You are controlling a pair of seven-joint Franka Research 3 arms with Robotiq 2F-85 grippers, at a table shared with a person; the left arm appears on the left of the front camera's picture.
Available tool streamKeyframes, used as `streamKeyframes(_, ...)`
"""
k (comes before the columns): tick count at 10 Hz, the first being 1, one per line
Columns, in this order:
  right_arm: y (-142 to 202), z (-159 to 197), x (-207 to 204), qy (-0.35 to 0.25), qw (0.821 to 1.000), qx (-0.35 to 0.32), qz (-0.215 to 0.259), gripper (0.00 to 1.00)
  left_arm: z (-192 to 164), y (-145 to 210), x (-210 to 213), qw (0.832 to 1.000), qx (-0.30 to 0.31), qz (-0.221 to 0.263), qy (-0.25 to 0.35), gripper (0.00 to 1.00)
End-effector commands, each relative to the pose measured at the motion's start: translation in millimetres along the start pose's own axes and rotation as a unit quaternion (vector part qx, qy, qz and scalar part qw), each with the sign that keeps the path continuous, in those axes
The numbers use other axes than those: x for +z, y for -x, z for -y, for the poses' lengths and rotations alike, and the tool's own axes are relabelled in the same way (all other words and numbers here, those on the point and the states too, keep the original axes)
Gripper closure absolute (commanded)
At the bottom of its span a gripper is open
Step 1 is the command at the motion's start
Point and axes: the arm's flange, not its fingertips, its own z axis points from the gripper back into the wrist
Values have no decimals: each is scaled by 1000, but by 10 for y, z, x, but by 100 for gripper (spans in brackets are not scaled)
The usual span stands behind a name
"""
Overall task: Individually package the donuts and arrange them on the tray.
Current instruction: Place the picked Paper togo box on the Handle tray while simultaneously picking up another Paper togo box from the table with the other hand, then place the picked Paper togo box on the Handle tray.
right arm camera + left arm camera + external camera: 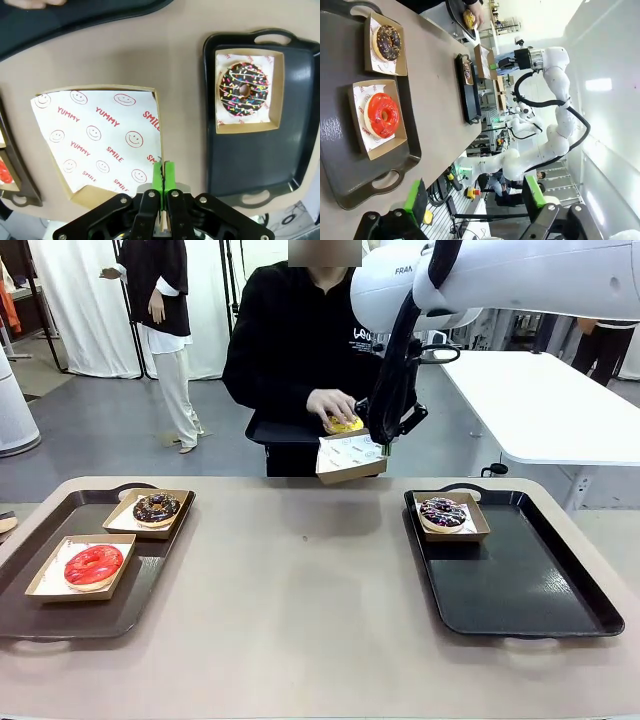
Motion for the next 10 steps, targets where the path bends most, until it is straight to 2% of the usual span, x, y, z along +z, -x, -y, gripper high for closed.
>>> streamKeyframes(1,-90,-23,-63,-3,1000,23,7,100,6,20,21,1000,0,2,3,0)
streamKeyframes(3,-109,-18,-95,-6,999,37,13,100,6,20,21,1000,0,2,3,0)
streamKeyframes(4,-35,-21,-63,-2,1000,12,2,100,6,20,21,1000,0,2,3,0)
streamKeyframes(10,-35,-21,-63,-2,1000,12,2,100,6,20,21,1000,0,2,3,0)
